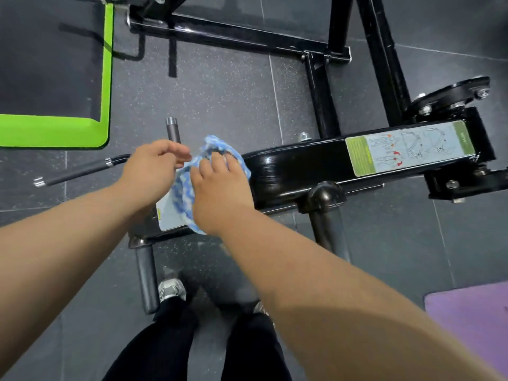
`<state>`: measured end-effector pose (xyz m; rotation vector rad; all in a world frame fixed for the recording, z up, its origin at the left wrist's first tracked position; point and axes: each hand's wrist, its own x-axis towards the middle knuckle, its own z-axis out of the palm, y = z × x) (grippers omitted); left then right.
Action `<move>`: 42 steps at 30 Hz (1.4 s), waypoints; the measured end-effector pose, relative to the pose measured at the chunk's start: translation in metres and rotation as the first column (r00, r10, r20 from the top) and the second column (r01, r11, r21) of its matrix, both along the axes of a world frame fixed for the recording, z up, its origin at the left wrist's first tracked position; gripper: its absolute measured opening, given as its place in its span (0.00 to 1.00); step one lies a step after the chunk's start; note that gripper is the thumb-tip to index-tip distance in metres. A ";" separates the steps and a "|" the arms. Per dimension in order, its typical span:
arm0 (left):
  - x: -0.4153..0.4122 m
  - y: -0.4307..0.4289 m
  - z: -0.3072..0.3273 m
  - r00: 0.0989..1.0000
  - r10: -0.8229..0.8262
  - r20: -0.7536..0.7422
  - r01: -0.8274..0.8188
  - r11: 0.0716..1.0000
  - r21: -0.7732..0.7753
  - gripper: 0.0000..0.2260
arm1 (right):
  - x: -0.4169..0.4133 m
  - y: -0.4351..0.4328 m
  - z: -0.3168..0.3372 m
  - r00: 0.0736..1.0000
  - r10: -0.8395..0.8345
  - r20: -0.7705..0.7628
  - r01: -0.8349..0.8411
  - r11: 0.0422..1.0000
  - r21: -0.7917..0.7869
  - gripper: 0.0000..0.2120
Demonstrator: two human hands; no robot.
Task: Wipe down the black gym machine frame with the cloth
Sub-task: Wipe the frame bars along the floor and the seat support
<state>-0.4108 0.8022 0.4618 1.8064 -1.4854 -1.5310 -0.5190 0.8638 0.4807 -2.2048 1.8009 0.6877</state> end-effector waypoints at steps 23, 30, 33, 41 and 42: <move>0.013 0.054 -0.023 0.983 0.184 -0.010 -0.184 0.974 -0.130 0.16 | 0.008 0.009 -0.020 0.982 0.107 -0.153 -0.121 0.989 -0.083 0.29; -0.024 0.058 -0.014 0.986 -0.148 -0.080 0.130 0.971 -0.199 0.18 | -0.070 -0.003 0.036 0.955 -0.092 0.281 0.087 0.996 0.031 0.47; -0.063 0.035 0.006 0.936 -0.350 0.036 0.348 0.909 -0.227 0.18 | -0.166 0.008 0.066 0.852 -0.368 0.372 0.445 0.884 -0.143 0.30; -0.113 -0.017 0.029 0.603 -0.729 0.323 0.724 0.670 0.162 0.36 | -0.290 0.006 0.055 0.757 -0.621 0.202 0.648 0.753 -0.114 0.20; -0.111 -0.020 0.029 0.564 -0.741 0.364 0.714 0.659 0.235 0.42 | -0.296 0.002 0.056 0.767 -0.619 0.167 0.640 0.758 -0.126 0.20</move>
